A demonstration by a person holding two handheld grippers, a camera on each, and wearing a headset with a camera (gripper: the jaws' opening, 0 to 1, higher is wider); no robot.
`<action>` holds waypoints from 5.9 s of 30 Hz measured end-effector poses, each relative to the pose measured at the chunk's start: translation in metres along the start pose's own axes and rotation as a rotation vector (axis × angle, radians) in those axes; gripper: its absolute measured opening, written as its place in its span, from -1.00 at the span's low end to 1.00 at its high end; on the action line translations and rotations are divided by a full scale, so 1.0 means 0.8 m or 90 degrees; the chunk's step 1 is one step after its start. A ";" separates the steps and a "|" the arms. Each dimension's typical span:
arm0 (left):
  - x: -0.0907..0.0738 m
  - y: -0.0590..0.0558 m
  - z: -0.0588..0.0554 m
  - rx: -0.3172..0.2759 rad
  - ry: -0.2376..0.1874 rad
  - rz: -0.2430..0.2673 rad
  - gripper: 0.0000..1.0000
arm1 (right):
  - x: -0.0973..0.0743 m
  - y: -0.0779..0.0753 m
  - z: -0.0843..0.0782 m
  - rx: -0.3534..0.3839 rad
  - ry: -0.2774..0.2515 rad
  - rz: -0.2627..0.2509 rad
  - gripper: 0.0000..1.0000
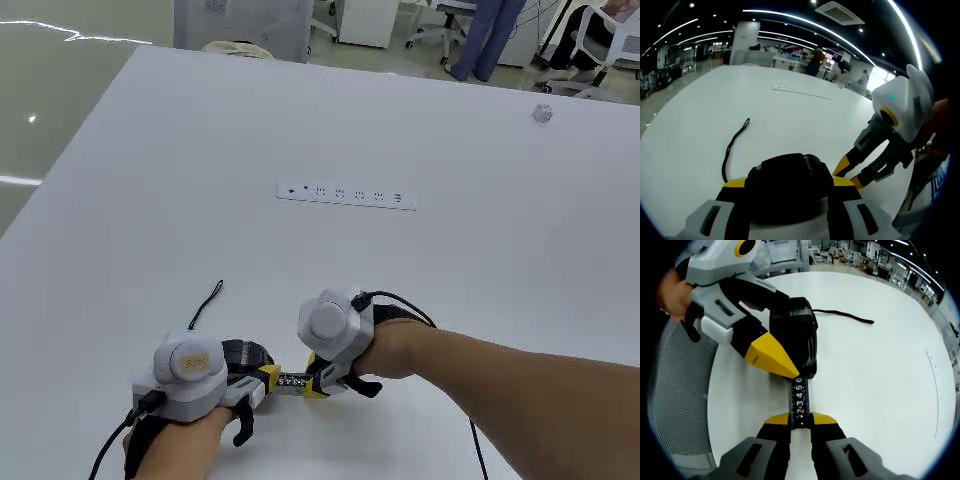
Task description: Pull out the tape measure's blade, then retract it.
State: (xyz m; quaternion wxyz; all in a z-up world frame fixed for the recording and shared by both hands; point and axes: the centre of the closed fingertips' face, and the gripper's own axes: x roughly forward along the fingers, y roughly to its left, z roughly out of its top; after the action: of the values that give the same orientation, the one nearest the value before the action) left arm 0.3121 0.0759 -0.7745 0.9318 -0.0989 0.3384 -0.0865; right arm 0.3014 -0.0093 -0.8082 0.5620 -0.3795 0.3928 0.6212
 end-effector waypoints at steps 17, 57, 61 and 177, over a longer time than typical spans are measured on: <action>-0.001 0.001 0.001 -0.006 0.000 -0.002 0.17 | 0.008 0.000 0.019 -0.002 -0.020 -0.002 -0.73; -0.001 0.005 0.002 -0.025 -0.003 -0.014 0.17 | 0.016 0.000 0.044 -0.019 -0.055 0.003 -0.68; 0.000 0.005 0.001 -0.026 -0.003 -0.014 0.17 | 0.013 0.002 0.035 -0.062 -0.045 -0.003 -0.60; -0.154 0.106 0.049 0.085 -0.064 -0.107 1.00 | -0.183 0.036 -0.138 0.390 -0.279 -0.317 1.00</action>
State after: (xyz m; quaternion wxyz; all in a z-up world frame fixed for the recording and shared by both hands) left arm 0.2522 0.1911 -0.6905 0.9415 -0.0687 0.2754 -0.1819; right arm 0.2881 -0.1702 -0.7174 0.8505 -0.1381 0.3272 0.3878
